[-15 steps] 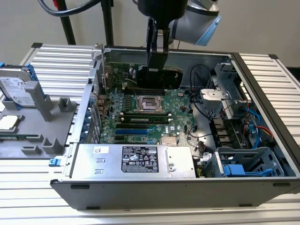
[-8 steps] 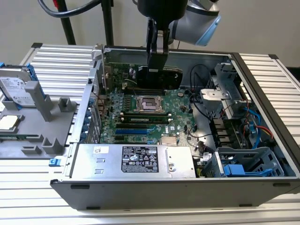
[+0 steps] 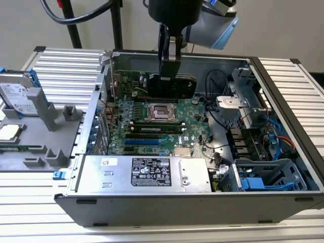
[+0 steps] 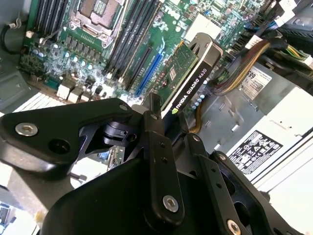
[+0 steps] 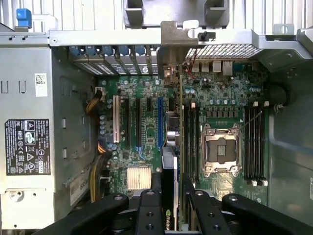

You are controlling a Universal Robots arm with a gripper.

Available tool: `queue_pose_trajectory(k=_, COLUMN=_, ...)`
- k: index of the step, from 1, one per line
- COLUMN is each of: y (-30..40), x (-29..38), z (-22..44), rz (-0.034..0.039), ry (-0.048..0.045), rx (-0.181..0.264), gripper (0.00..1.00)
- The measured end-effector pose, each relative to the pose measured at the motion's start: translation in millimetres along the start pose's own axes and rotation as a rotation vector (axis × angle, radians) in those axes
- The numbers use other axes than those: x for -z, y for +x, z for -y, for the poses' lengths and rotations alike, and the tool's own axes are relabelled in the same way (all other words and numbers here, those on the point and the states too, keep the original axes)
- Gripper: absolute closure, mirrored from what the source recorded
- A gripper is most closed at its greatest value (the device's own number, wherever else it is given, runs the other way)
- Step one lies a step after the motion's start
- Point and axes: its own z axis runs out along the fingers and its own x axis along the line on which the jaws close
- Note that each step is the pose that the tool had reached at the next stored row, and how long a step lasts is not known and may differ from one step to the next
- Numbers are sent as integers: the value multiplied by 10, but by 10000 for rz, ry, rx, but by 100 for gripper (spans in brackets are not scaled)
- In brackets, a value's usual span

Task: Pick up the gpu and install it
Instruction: 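Insert the gpu into the slot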

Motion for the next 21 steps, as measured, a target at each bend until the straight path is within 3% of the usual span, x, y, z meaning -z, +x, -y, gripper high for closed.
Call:
queue_pose_trajectory(k=11, y=0, x=-30, z=1, rz=1, ry=3, rx=0, gripper=100)
queue_pose_trajectory(k=21, y=1, x=-100, z=3, rz=0, ry=2, rx=1, gripper=100)
